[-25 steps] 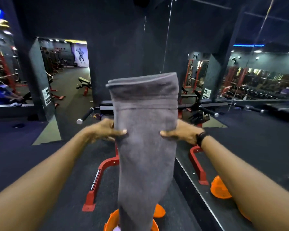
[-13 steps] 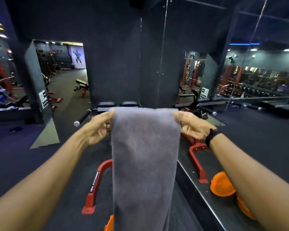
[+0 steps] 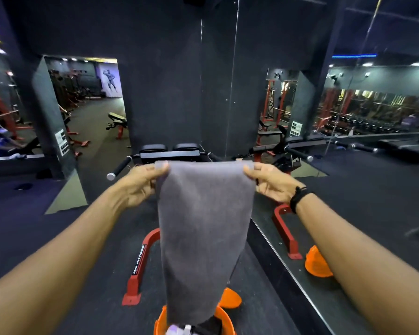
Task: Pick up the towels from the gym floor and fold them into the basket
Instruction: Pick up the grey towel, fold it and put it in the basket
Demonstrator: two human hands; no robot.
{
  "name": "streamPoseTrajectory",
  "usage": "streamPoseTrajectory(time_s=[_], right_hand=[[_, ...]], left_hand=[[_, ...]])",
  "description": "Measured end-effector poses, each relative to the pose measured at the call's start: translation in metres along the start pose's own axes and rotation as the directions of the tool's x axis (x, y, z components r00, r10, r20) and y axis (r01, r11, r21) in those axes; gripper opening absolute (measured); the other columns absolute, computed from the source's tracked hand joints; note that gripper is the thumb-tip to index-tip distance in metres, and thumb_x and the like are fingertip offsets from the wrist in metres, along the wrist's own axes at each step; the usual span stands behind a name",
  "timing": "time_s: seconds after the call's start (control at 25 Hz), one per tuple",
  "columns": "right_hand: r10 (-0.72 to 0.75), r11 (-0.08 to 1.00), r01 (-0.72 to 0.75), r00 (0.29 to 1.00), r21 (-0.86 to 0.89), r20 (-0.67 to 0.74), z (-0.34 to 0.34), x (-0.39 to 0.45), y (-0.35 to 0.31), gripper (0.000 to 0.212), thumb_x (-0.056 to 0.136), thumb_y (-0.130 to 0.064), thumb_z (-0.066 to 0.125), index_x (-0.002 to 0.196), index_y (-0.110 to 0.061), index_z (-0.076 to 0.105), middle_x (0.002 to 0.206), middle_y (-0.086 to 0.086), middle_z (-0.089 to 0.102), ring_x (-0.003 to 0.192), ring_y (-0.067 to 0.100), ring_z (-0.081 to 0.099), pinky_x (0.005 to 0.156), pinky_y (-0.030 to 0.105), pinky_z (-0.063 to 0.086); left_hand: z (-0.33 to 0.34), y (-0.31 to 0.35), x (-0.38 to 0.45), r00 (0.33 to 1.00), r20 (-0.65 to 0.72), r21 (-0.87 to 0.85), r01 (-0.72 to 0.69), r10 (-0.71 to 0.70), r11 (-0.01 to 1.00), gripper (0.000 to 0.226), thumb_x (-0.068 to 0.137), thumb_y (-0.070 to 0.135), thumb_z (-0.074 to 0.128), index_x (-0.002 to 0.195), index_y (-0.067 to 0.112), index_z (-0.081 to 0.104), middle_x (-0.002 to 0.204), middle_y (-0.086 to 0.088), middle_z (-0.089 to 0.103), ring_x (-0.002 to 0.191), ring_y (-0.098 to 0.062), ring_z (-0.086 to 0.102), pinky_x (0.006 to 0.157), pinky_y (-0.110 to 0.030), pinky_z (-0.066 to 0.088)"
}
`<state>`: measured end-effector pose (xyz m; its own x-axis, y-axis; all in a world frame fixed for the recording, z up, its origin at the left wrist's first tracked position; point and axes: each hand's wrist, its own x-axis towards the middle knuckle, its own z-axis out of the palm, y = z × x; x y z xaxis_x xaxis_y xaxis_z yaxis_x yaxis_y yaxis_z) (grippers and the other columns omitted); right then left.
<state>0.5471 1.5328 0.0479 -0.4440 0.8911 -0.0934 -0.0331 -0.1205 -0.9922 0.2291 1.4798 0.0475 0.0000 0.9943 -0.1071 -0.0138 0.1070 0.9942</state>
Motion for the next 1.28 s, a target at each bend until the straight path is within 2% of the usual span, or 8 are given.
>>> streamPoseTrajectory(time_s=[0.16, 0.4, 0.52, 0.68, 0.84, 1.0, 1.12, 1.28], right_hand=[[0.144, 0.918, -0.105, 0.987, -0.381, 0.075, 0.002, -0.010, 0.009, 0.048, 0.062, -0.031, 0.077, 0.105, -0.011, 0.067, 0.096, 0.002, 0.072, 0.081, 0.011, 0.068, 0.072, 0.024, 0.058], [0.030, 0.981, -0.053, 0.992, -0.185, -0.121, 0.003, -0.001, 0.014, 0.022, 0.092, -0.014, 0.061, 0.110, -0.003, 0.065, 0.096, 0.004, 0.068, 0.086, 0.013, 0.062, 0.077, 0.023, 0.057], [-0.024, 0.996, 0.020, 0.999, -0.085, -0.042, 0.003, -0.003, 0.006, 0.028, 0.086, -0.020, 0.063, 0.112, -0.009, 0.065, 0.098, 0.003, 0.068, 0.086, 0.011, 0.064, 0.077, 0.023, 0.055], [-0.019, 0.933, -0.030, 0.991, -0.358, -0.130, 0.014, -0.004, 0.012, 0.009, 0.091, -0.011, 0.062, 0.098, -0.010, 0.066, 0.097, 0.004, 0.064, 0.087, 0.016, 0.058, 0.074, 0.026, 0.050], [-0.106, 0.991, 0.088, 0.978, -0.105, -0.181, 0.012, -0.002, -0.003, 0.014, 0.092, -0.009, 0.059, 0.104, -0.007, 0.065, 0.086, -0.005, 0.072, 0.074, 0.005, 0.066, 0.062, 0.020, 0.055], [-0.069, 0.950, 0.007, 0.980, -0.313, -0.187, 0.012, -0.001, 0.007, 0.009, 0.090, -0.005, 0.062, 0.094, -0.011, 0.067, 0.077, -0.003, 0.066, 0.073, 0.009, 0.060, 0.057, 0.016, 0.051], [-0.141, 0.980, 0.093, 0.948, -0.178, -0.285, 0.011, 0.004, 0.002, 0.019, 0.092, -0.008, 0.060, 0.109, -0.003, 0.065, 0.083, 0.001, 0.066, 0.073, 0.009, 0.061, 0.060, 0.019, 0.051], [-0.080, 0.971, 0.044, 0.986, -0.235, -0.146, 0.005, 0.001, -0.003, 0.014, 0.088, -0.004, 0.063, 0.102, -0.007, 0.067, 0.076, -0.005, 0.072, 0.073, 0.011, 0.064, 0.056, 0.016, 0.053]], left_hand=[[-0.017, -0.012, -0.012, 0.992, 0.107, 0.354, 0.023, -0.065, 0.935, 0.013, 0.084, 0.016, 0.068, 0.073, 0.010, 0.066, 0.061, 0.004, 0.067, 0.052, -0.003, 0.060, 0.048, -0.014, 0.046], [-0.011, -0.021, 0.002, 0.996, -0.086, 0.078, 0.038, -0.031, 0.996, 0.012, 0.085, 0.025, 0.067, 0.088, 0.014, 0.069, 0.073, 0.003, 0.066, 0.073, -0.012, 0.057, 0.067, -0.024, 0.050], [-0.008, -0.014, 0.003, 0.998, -0.022, 0.011, -0.056, 0.056, 0.998, 0.018, 0.080, 0.030, 0.068, 0.090, 0.015, 0.069, 0.076, 0.002, 0.067, 0.067, -0.009, 0.058, 0.056, -0.019, 0.050], [-0.004, -0.014, 0.003, 0.996, -0.070, 0.244, -0.044, 0.063, 0.969, 0.015, 0.089, 0.024, 0.064, 0.086, 0.011, 0.070, 0.077, -0.002, 0.066, 0.071, -0.013, 0.060, 0.062, -0.026, 0.049], [-0.003, -0.009, 0.005, 0.988, 0.019, -0.009, -0.153, 0.154, 0.988, 0.023, 0.083, 0.025, 0.068, 0.104, 0.014, 0.069, 0.091, -0.004, 0.066, 0.076, -0.016, 0.058, 0.069, -0.030, 0.048], [0.007, -0.004, 0.001, 0.978, -0.070, 0.246, -0.172, 0.194, 0.954, 0.019, 0.087, 0.009, 0.066, 0.105, 0.003, 0.067, 0.079, 0.001, 0.072, 0.077, -0.014, 0.063, 0.061, -0.020, 0.054], [0.009, 0.001, -0.001, 0.977, -0.063, 0.099, -0.199, 0.206, 0.975, 0.026, 0.090, 0.015, 0.064, 0.113, 0.004, 0.064, 0.086, -0.001, 0.069, 0.077, -0.013, 0.063, 0.066, -0.026, 0.052], [0.009, 0.001, 0.000, 0.990, -0.016, 0.315, -0.129, 0.142, 0.940, 0.028, 0.085, 0.013, 0.071, 0.111, 0.006, 0.065, 0.090, -0.004, 0.067, 0.070, -0.009, 0.062, 0.055, -0.020, 0.049]])
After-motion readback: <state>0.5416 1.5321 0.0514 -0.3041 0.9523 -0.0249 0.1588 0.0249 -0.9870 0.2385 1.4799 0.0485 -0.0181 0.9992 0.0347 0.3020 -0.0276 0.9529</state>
